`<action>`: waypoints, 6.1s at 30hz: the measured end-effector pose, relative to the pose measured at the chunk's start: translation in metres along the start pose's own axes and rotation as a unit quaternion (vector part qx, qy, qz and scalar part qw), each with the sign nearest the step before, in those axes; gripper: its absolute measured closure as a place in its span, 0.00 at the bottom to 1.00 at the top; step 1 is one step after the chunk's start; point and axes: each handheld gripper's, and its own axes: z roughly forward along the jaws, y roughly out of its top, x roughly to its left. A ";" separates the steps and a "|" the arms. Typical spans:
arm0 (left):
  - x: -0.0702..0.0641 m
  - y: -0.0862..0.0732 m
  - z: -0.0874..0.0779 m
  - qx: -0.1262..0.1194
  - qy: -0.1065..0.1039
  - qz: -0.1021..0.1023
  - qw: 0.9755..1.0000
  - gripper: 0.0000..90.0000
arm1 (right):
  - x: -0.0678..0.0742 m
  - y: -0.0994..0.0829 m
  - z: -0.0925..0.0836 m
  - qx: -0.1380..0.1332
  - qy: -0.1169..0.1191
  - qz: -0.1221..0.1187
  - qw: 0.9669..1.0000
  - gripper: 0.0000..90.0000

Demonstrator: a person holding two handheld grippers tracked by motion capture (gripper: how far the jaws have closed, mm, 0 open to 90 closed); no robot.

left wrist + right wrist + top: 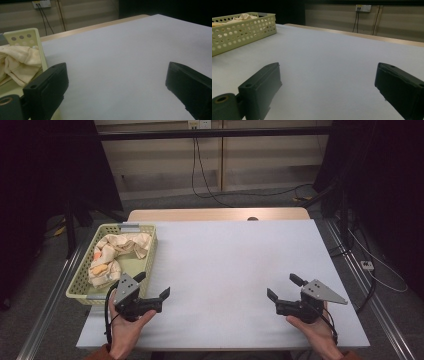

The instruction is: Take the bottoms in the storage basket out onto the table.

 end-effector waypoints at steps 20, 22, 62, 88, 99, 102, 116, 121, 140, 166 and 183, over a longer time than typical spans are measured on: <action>0.014 0.011 -0.004 0.028 -0.002 0.000 1.000 0.05 | 0.000 0.000 0.009 0.006 0.017 -0.006 1.000 0.07; 0.016 0.013 -0.004 0.035 -0.004 0.003 0.999 0.05 | 0.001 0.000 0.009 0.007 0.019 -0.009 1.000 0.07; 0.080 0.058 0.005 0.066 0.043 -0.022 0.997 0.05 | 0.000 0.000 0.012 0.009 0.028 -0.007 1.000 0.07; 0.151 0.068 0.017 0.095 0.136 -0.056 0.985 0.06 | 0.006 0.001 0.016 0.015 0.036 -0.019 0.999 0.06; 0.176 0.068 0.027 0.108 0.168 -0.058 0.978 0.07 | 0.006 0.000 0.015 0.020 0.040 -0.020 0.999 0.06; 0.183 0.067 0.029 0.111 0.163 -0.072 0.978 0.08 | 0.006 0.000 0.015 0.021 0.040 -0.019 0.999 0.06; 0.207 0.055 0.059 0.169 0.176 -0.079 0.967 0.12 | 0.006 0.000 0.015 0.022 0.038 -0.019 0.999 0.06; 0.212 0.052 0.068 0.185 0.163 -0.082 0.966 0.15 | 0.006 0.000 0.014 0.021 0.039 -0.018 0.999 0.06; 0.223 0.034 0.085 0.239 0.163 -0.064 0.955 0.10 | 0.006 -0.001 0.014 0.022 0.037 -0.018 0.999 0.06; 0.223 0.024 0.093 0.341 0.137 -0.029 0.929 0.22 | 0.007 -0.001 0.013 0.023 0.038 -0.020 0.999 0.07; 0.217 0.016 0.096 0.372 0.195 0.012 0.907 0.63 | 0.006 -0.001 0.014 0.024 0.038 -0.019 0.999 0.07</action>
